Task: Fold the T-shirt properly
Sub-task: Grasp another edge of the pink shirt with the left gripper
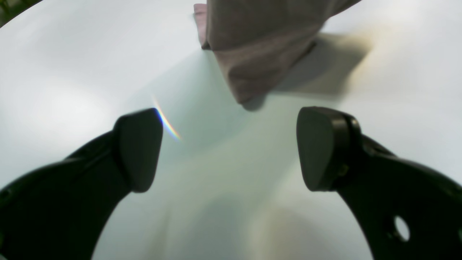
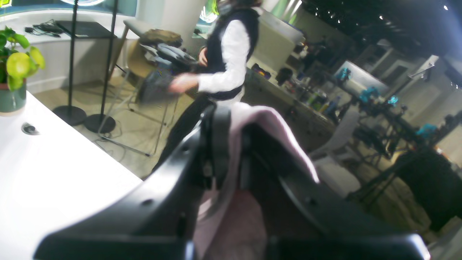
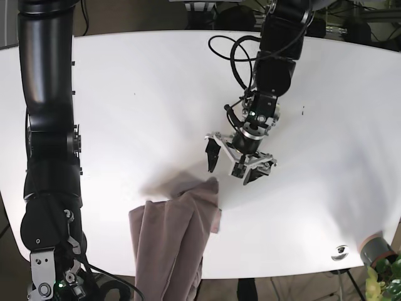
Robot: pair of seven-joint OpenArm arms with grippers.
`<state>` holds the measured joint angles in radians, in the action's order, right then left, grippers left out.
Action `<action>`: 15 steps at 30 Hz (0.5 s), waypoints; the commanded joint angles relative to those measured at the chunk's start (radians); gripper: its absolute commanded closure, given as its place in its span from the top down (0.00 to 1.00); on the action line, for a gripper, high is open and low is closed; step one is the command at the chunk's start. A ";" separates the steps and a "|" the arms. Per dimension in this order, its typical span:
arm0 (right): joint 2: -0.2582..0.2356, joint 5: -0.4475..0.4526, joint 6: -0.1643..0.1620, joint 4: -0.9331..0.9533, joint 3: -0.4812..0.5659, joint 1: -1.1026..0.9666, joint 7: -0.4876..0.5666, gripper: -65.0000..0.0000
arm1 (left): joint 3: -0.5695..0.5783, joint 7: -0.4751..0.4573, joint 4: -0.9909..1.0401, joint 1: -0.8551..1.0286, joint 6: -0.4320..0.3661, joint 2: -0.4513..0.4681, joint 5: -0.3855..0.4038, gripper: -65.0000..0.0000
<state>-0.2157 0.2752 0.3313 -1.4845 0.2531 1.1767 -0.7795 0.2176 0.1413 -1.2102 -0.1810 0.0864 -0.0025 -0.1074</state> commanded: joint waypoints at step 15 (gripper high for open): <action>0.005 0.006 -0.010 -0.012 -0.010 0.024 0.036 0.03 | 0.021 -0.223 0.470 -0.275 -0.006 -0.098 0.007 0.83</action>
<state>-0.2096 0.2779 0.3313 -1.4841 0.2527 1.1557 -0.7826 0.2394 -0.0277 -0.7521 -0.4133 0.0868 -0.0959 -0.1047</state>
